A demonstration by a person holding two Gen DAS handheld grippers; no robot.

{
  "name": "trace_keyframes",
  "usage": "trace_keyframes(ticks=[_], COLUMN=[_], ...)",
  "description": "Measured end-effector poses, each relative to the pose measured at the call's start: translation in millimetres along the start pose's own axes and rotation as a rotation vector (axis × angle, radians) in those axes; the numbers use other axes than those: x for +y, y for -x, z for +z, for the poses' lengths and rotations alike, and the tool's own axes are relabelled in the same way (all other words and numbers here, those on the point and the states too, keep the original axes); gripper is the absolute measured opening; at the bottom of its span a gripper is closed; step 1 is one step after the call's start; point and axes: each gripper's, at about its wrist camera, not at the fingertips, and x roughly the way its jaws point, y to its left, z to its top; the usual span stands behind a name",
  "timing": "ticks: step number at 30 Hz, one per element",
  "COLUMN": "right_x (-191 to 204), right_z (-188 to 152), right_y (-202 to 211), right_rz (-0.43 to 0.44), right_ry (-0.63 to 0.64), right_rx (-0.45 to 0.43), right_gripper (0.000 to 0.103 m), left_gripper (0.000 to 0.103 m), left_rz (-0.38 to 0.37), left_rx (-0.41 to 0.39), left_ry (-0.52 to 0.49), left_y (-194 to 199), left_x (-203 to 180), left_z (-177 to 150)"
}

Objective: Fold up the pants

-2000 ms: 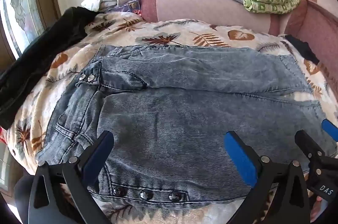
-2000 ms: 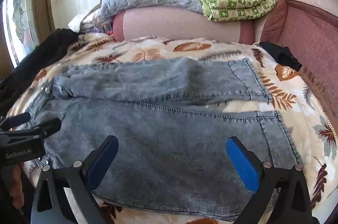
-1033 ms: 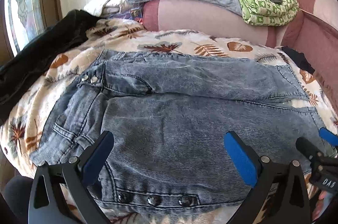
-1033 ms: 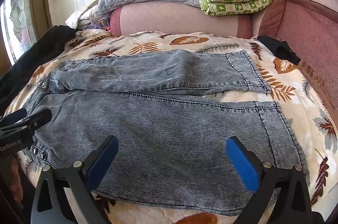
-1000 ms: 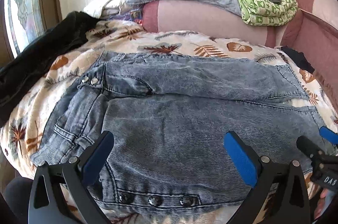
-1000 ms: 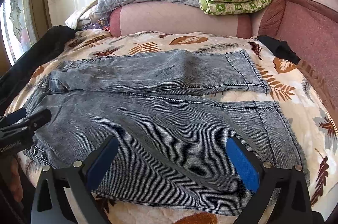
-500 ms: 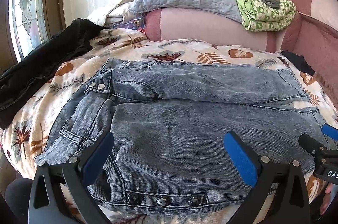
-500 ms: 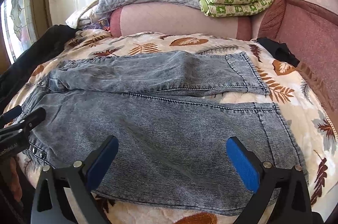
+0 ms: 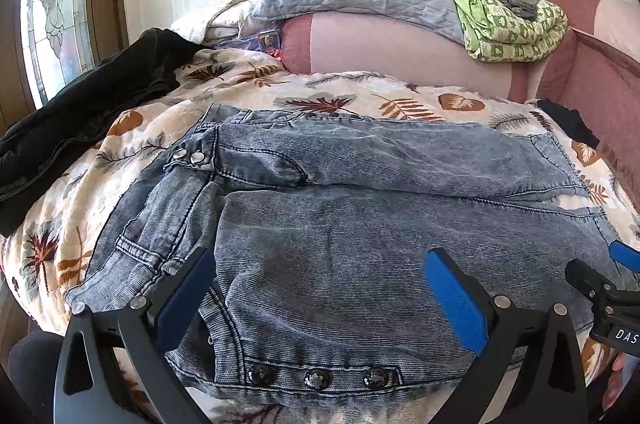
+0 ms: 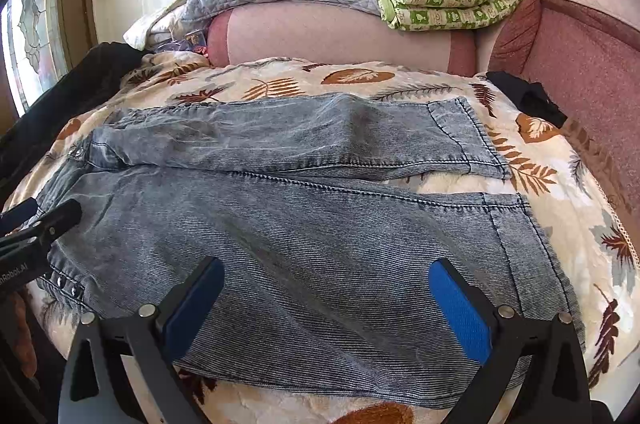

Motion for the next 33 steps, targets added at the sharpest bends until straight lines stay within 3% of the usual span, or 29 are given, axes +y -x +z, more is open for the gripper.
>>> trace_keyframes(ticks=[21, 26, 30, 33], right_x=[-4.2, -12.7, -54.8, -98.1], right_z=[0.2, 4.1, 14.2, 15.6], right_y=[3.0, 6.2, 18.4, 29.4], right_rz=[-0.005, 0.019, 0.158, 0.193], right_ry=[-0.014, -0.042, -0.218, -0.320], right_rx=[-0.002, 0.024, 0.092, 0.175], right_gripper=[0.103, 0.103, 0.103, 0.103], left_gripper=[0.103, 0.103, 0.103, 0.103], left_rz=[-0.023, -0.098, -0.212, -0.242], left_rx=[-0.008, 0.055, 0.104, 0.184], left_ry=[0.025, 0.074, 0.138, 0.196], left_y=[10.9, 16.9, 30.6, 29.3], left_x=[3.4, 12.1, 35.1, 55.4], left_z=[5.5, 15.9, 27.5, 33.8])
